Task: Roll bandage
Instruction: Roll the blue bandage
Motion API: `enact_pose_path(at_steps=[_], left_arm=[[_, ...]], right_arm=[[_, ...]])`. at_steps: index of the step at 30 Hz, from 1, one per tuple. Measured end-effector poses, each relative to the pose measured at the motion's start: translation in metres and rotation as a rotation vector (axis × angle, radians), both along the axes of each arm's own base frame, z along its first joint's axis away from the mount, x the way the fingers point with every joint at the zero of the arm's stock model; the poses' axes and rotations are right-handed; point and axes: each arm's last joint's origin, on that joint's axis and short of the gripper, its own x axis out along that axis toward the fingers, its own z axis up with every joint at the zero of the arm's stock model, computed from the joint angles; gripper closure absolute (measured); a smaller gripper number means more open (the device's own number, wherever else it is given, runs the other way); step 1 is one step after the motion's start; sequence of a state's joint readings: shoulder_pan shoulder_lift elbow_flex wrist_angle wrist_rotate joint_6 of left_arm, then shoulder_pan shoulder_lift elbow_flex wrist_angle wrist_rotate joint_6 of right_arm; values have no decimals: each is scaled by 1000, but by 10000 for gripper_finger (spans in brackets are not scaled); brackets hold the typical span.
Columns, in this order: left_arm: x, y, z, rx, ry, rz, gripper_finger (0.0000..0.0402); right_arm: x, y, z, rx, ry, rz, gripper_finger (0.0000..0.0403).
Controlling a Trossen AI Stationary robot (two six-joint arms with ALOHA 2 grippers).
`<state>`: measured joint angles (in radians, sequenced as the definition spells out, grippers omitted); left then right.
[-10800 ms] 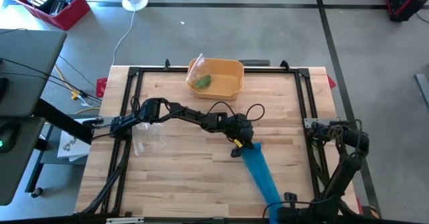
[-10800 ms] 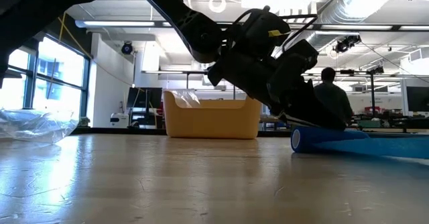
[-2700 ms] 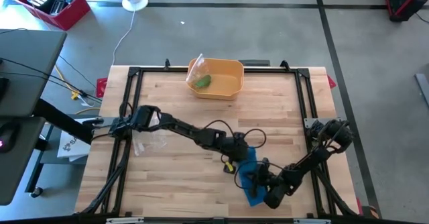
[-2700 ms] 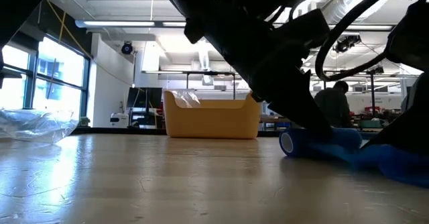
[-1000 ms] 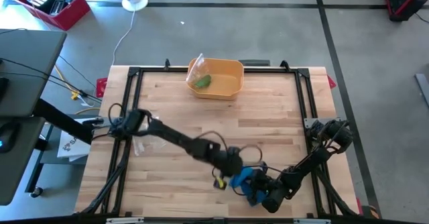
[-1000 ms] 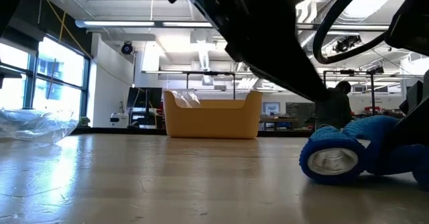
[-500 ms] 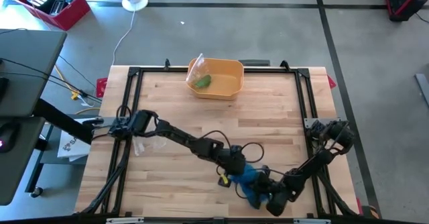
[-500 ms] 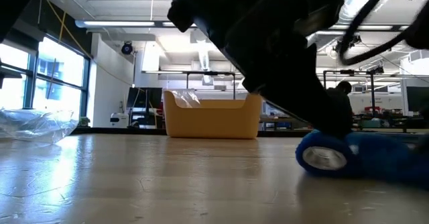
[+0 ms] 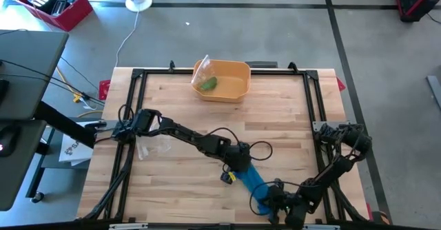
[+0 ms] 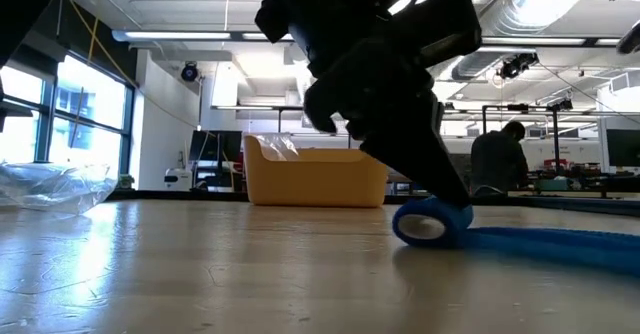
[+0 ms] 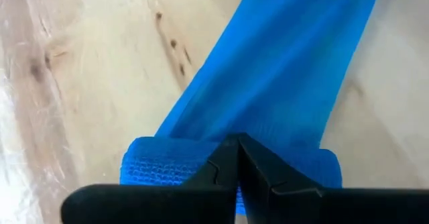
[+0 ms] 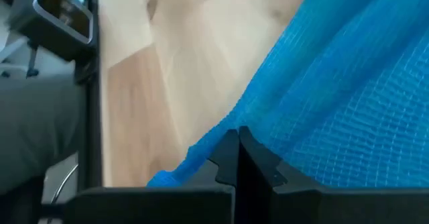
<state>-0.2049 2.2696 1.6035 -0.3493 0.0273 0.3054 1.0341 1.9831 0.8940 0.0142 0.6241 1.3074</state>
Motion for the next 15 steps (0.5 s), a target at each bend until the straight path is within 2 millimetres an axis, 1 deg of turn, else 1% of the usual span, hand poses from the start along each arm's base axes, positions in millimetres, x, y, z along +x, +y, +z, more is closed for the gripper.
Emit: enact_pose_path(at_steps=[5,8,12,15], left_arm=[[-1,1,0,40,2,-48,401],[-1,0,0,44,1,-57,401],[-1,-1,0,41,1,-57,401],[-2,-5,1,53,-8,-65,401]], right_arm=[[1,-2,-1,-6,12,-8,403],[3,-3,0,-37,-15,6,403],[6,-5,6,-94,-58,31,403],[12,-11,10,-135,-82,13,403]])
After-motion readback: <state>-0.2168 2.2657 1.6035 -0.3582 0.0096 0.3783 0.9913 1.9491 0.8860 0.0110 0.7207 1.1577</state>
